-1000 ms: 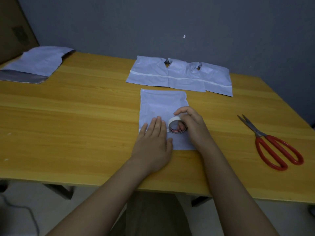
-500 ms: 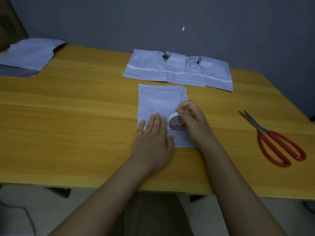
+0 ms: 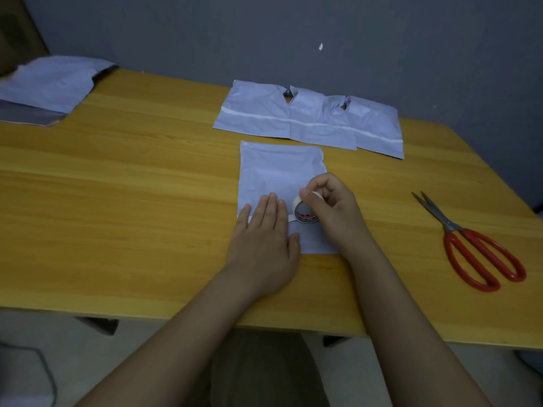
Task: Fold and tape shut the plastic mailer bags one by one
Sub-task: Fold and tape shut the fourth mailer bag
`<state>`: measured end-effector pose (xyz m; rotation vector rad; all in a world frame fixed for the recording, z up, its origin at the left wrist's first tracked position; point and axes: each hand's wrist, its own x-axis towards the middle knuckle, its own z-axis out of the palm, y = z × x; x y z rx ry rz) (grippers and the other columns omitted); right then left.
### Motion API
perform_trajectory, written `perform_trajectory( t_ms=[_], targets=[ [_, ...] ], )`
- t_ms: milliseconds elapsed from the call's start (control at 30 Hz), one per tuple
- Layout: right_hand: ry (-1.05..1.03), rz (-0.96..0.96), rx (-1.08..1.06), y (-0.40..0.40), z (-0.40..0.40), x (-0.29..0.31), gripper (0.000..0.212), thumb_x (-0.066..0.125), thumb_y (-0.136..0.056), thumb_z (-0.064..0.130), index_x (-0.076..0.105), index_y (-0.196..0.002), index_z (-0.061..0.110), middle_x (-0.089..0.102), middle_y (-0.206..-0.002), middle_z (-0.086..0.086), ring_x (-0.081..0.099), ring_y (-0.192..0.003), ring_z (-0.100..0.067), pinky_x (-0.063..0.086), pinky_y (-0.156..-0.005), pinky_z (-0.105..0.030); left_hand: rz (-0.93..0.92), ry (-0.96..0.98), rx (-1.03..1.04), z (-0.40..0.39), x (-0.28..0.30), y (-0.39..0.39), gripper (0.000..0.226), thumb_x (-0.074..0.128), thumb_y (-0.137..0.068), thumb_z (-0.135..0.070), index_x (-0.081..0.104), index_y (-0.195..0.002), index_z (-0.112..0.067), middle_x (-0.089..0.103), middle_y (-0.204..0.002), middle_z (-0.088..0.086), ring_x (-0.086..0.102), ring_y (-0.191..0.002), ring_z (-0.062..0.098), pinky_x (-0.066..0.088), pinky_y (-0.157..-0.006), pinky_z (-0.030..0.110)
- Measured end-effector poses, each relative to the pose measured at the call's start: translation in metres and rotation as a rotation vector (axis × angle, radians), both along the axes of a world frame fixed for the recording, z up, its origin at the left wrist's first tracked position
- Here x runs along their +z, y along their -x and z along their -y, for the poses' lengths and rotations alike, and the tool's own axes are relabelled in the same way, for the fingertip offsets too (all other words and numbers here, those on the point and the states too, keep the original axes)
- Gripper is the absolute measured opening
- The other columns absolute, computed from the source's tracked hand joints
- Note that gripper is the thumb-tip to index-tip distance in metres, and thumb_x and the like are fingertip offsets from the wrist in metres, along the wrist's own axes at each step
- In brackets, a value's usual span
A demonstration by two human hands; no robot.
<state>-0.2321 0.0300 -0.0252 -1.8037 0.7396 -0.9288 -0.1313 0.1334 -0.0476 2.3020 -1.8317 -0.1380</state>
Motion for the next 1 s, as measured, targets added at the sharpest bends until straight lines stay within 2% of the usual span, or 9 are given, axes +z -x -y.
perform_trajectory(
  t_ms=[100, 333, 467, 600, 767, 833, 933, 1000],
  targets=[
    [0.0, 0.003, 0.002, 0.0, -0.0007, 0.0006, 0.017, 0.06, -0.091, 0.006, 0.051, -0.079, 0.014, 0.04, -0.061, 0.002, 0.038, -0.052, -0.002, 0.035, -0.053, -0.014, -0.004, 0.01, -0.003, -0.0007, -0.0006, -0.0004, 0.082, -0.015, -0.08, -0.049, -0.005, -0.151, -0.01, -0.009, -0.159, 0.007, -0.013, -0.145, 0.015, -0.011, -0.117, 0.037],
    [0.016, 0.027, 0.006, 0.0009, -0.0027, 0.0027, 0.015, 0.061, -0.09, 0.003, 0.051, -0.08, 0.006, 0.048, -0.065, 0.002, 0.047, -0.054, 0.001, 0.037, -0.055, -0.012, -0.001, 0.009, -0.006, -0.0007, -0.001, -0.0003, 0.079, -0.012, -0.082, -0.048, -0.006, -0.151, -0.009, -0.009, -0.159, 0.007, -0.013, -0.145, 0.016, -0.01, -0.118, 0.038],
    [0.021, 0.031, -0.001, 0.0016, -0.0018, 0.0033, 0.016, 0.062, -0.089, 0.002, 0.051, -0.078, 0.008, 0.048, -0.065, 0.002, 0.047, -0.055, 0.001, 0.037, -0.054, -0.012, -0.005, 0.025, -0.008, -0.0005, -0.002, -0.0005, 0.088, -0.02, -0.074, -0.049, -0.005, -0.151, -0.009, -0.008, -0.159, 0.008, -0.012, -0.146, 0.016, -0.011, -0.117, 0.037],
    [0.013, 0.033, -0.011, 0.002, -0.0002, 0.002, 0.016, 0.061, -0.089, 0.002, 0.051, -0.078, 0.007, 0.048, -0.066, 0.003, 0.046, -0.055, 0.001, 0.037, -0.055, -0.012, -0.01, 0.019, -0.005, -0.001, -0.0016, -0.0005, 0.078, -0.011, -0.083, -0.048, -0.006, -0.151, -0.009, -0.01, -0.159, 0.007, -0.013, -0.145, 0.016, -0.011, -0.117, 0.037],
    [0.032, 0.025, -0.013, 0.0025, 0.0017, 0.0012, 0.019, 0.061, -0.09, 0.001, 0.05, -0.076, 0.008, 0.047, -0.066, 0.003, 0.046, -0.056, 0.001, 0.038, -0.056, -0.013, -0.006, 0.025, -0.015, -0.0003, -0.0015, -0.0004, 0.092, -0.023, -0.069, -0.05, -0.006, -0.151, -0.01, -0.009, -0.159, 0.007, -0.013, -0.145, 0.016, -0.011, -0.116, 0.037],
    [0.029, 0.025, -0.018, 0.0027, 0.002, 0.0013, 0.019, 0.061, -0.089, 0.0, 0.05, -0.075, 0.008, 0.047, -0.066, 0.003, 0.046, -0.056, 0.001, 0.038, -0.055, -0.013, -0.003, 0.023, -0.012, -0.0003, -0.0013, -0.0006, 0.089, -0.021, -0.073, -0.05, -0.006, -0.151, -0.01, -0.009, -0.159, 0.007, -0.012, -0.145, 0.016, -0.011, -0.116, 0.037],
    [0.029, 0.02, -0.025, 0.0032, 0.0024, 0.0006, 0.02, 0.061, -0.089, 0.001, 0.05, -0.075, 0.009, 0.047, -0.066, 0.003, 0.046, -0.056, 0.001, 0.037, -0.055, -0.013, -0.001, 0.007, -0.007, -0.0001, -0.0011, -0.0009, 0.072, -0.005, -0.089, -0.048, -0.007, -0.151, -0.009, -0.01, -0.159, 0.007, -0.013, -0.145, 0.016, -0.01, -0.118, 0.038],
    [0.029, 0.014, -0.027, 0.0039, 0.0028, 0.0005, 0.02, 0.061, -0.09, 0.001, 0.049, -0.075, 0.009, 0.047, -0.066, 0.003, 0.046, -0.056, 0.0, 0.038, -0.055, -0.014, 0.004, -0.004, -0.007, -0.0002, -0.0008, -0.0009, 0.07, -0.002, -0.091, -0.047, -0.007, -0.151, -0.009, -0.011, -0.159, 0.007, -0.014, -0.145, 0.016, -0.01, -0.118, 0.038]
  ],
)
